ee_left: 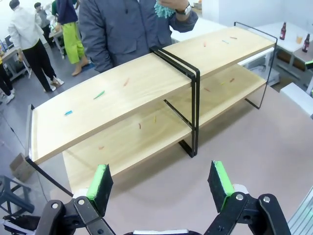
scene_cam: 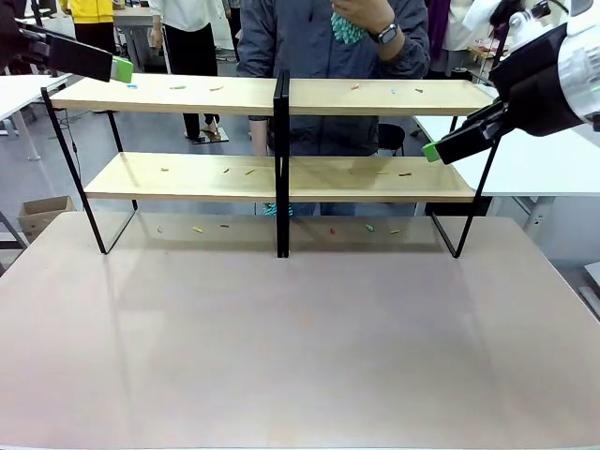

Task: Clean the shelves.
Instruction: Pick up the Duster when the human hands it over.

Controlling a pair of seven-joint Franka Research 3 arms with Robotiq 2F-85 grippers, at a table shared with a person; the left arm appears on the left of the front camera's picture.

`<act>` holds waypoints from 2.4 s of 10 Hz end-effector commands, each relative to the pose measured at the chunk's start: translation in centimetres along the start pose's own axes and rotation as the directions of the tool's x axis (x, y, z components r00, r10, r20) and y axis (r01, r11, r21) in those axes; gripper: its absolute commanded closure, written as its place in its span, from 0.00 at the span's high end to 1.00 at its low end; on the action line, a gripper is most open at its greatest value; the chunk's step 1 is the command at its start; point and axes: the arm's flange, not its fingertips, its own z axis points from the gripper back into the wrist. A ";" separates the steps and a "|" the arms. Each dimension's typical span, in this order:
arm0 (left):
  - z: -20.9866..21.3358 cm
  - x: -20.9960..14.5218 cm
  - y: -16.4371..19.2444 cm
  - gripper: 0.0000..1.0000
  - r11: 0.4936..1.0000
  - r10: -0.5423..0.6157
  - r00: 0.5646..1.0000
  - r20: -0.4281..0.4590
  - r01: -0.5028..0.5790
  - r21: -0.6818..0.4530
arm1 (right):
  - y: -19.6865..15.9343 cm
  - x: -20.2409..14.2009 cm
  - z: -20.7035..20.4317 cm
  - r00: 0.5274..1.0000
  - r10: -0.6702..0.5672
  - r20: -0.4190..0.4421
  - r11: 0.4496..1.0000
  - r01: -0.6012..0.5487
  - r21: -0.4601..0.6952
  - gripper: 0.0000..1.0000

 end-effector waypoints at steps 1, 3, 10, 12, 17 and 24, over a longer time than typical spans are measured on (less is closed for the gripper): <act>0.0 0.0 0.2 1.00 1.000 0.007 1.000 0.006 -0.007 -0.007 | 2.1 -6.5 -0.4 0.993 -0.055 0.103 0.997 0.060 -0.042 1.00; 0.0 0.0 0.2 1.00 1.000 0.007 1.000 0.006 -0.007 -0.007 | 2.1 -5.6 -0.6 0.972 -0.195 0.130 0.971 0.210 -0.111 1.00; 0.0 0.0 0.2 1.00 1.000 0.007 1.000 0.006 -0.007 -0.007 | 3.1 -5.5 0.0 0.957 -0.246 0.155 0.962 0.260 -0.079 1.00; 0.0 0.0 0.2 1.00 1.000 0.007 1.000 0.006 -0.007 -0.007 | 3.5 -5.3 0.3 0.958 -0.235 0.164 0.964 0.251 -0.088 1.00; 0.0 0.0 0.2 1.00 1.000 0.007 1.000 0.006 -0.007 -0.007 | 1.4 1.7 -0.2 0.968 -0.215 0.130 0.970 0.227 -0.084 1.00; 0.0 0.0 0.2 1.00 1.000 0.007 1.000 0.006 -0.007 -0.007 | -4.8 4.1 1.8 0.907 -0.404 0.121 0.902 0.373 0.216 1.00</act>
